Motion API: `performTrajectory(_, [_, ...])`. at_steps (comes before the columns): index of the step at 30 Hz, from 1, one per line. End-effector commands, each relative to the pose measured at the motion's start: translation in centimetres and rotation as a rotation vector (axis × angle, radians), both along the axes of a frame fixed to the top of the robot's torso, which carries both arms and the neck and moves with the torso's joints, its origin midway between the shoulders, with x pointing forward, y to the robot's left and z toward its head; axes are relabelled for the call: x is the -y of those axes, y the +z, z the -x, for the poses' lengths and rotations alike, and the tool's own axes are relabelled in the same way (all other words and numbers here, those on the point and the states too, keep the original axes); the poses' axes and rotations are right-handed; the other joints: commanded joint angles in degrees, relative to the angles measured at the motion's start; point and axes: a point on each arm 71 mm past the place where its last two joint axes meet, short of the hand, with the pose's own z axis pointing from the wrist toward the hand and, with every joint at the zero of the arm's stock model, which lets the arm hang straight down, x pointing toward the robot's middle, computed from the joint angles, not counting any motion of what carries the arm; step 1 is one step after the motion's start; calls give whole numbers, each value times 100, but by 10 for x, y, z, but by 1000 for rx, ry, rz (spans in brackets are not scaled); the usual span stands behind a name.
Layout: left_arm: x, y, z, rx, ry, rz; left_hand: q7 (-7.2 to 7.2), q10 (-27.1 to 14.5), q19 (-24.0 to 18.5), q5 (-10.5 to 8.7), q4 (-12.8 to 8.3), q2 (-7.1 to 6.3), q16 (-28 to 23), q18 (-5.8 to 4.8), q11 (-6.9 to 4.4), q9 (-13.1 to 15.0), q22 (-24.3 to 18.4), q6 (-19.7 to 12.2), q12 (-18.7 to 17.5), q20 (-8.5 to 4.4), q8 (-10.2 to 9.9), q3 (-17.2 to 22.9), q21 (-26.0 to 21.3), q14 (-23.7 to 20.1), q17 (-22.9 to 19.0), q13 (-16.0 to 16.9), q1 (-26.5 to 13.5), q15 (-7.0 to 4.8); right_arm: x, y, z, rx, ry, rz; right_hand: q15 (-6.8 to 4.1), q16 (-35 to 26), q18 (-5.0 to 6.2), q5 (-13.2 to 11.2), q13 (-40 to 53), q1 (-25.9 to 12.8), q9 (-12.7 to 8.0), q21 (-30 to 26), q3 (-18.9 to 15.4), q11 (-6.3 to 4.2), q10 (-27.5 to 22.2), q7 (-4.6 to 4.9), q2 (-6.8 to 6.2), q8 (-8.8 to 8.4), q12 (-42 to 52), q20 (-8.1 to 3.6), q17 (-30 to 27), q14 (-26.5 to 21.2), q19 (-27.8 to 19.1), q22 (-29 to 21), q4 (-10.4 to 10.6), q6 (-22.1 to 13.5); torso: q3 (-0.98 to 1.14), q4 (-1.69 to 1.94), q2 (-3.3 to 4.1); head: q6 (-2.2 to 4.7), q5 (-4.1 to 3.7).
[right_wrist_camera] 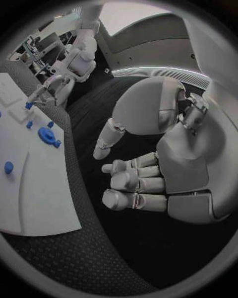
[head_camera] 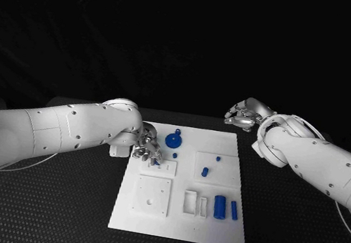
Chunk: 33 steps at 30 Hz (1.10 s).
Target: Assemble the parts on the task board
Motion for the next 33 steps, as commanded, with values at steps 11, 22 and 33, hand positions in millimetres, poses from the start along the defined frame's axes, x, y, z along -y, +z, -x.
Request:
performTrajectory(11, [5,-5,3,-13,-23,-1,-3,20,4,42,-810,90,27,103,-43,16,93,-6,31,-519,35,793,1,75,10,9,48,-132,-2,0,0,2,14,0,15,-41,175,29,-8,-49,8,-24,-24,1,-62,73,-12,-30,34,-35,7,-12,-16,89,-12,41,4,0,-2,-22,-25])
performTrajectory(22, [6,-5,4,-16,-31,2,-6,26,9,47,-816,90,36,105,-47,28,93,-5,40,-520,35,793,4,82,12,14,46,-135,-2,0,0,1,15,0,15,-44,175,29,-10,-49,9,-27,-23,1,-65,73,-10,-30,33,-35,7,-14,-19,88,-14,42,4,-3,-5,-23,-32])
performTrajectory(33, [9,-6,4,-26,-42,0,-8,26,10,50,-821,90,40,105,-48,35,92,-5,45,-521,34,795,5,84,13,17,45,-136,-3,0,0,-2,15,1,16,-46,175,28,-11,-50,9,-28,-23,1,-66,73,-8,-29,33,-34,6,-15,-20,88,-15,44,2,1,-6,-22,-37])
